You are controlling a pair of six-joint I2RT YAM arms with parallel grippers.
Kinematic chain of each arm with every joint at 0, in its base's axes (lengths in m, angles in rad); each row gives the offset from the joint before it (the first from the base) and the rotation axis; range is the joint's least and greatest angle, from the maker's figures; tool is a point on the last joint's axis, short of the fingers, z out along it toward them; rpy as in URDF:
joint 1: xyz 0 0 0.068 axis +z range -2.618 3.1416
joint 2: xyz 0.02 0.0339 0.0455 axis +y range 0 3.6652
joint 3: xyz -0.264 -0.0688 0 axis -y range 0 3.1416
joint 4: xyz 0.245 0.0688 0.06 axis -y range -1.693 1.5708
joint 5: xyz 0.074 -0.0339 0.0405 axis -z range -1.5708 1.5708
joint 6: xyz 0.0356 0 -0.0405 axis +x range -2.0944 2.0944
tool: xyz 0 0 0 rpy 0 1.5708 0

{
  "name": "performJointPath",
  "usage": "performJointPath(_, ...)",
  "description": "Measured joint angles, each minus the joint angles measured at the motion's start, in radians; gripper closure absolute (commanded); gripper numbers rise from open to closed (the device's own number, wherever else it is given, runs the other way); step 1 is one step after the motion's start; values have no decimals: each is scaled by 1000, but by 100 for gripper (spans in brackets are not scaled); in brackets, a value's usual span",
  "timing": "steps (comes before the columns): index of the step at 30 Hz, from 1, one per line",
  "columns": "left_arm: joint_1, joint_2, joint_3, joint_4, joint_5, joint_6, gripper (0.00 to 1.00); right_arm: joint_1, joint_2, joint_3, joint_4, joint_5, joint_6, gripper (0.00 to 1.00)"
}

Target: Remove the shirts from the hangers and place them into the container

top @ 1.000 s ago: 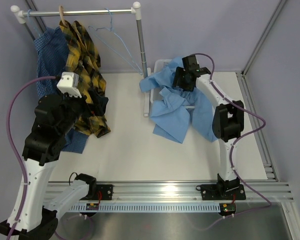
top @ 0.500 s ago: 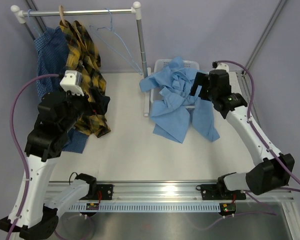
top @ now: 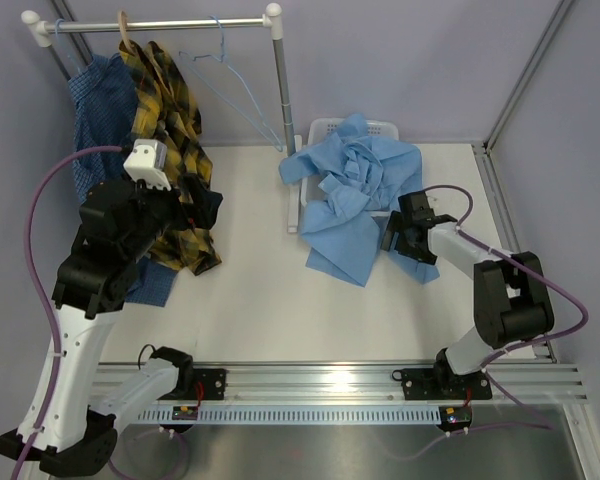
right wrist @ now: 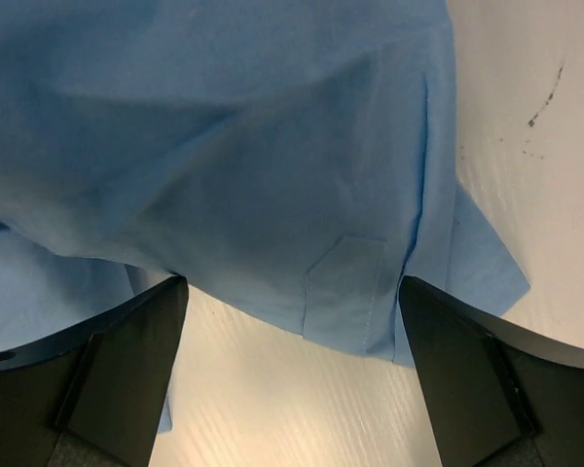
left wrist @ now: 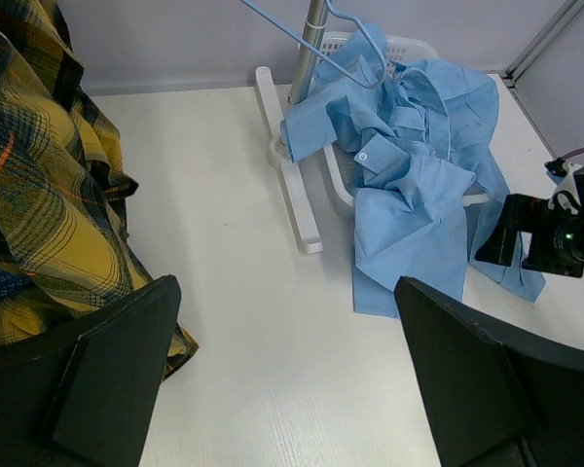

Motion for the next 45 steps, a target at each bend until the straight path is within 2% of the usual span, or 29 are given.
performJointPath(5,0,0,0,0,0,0,1,-27,81,47,9,-5,-5,8)
performJointPath(7,0,0,0,0,-1,0,1,-45,99,70,11,-13,-13,20)
performJointPath(8,0,0,0,0,-1,0,1,-58,105,80,11,-23,-16,30)
performJointPath(9,0,0,0,0,-1,0,1,-69,108,85,12,-34,-23,48)
performJointPath(13,0,-5,0,0,-3,0,1,-101,109,87,26,-67,-31,100)
performJointPath(21,0,-7,0,0,-8,1,1,-104,105,98,13,-80,-46,100)
performJointPath(24,0,-7,0,0,-8,1,1,-102,45,164,-69,-79,-88,100)
performJointPath(29,0,-7,0,0,-10,2,1,-72,-83,496,-151,-100,-160,100)
performJointPath(34,0,-7,0,-1,-17,7,1,-10,-106,843,-103,-232,-212,100)
performJointPath(37,0,-6,0,-1,-19,7,1,20,-68,937,-61,-324,-224,100)
performJointPath(40,0,-7,0,-1,-19,7,1,55,45,1015,-11,-410,-228,100)
performJointPath(45,0,-12,0,-2,-23,7,1,79,265,1025,75,-476,-169,100)
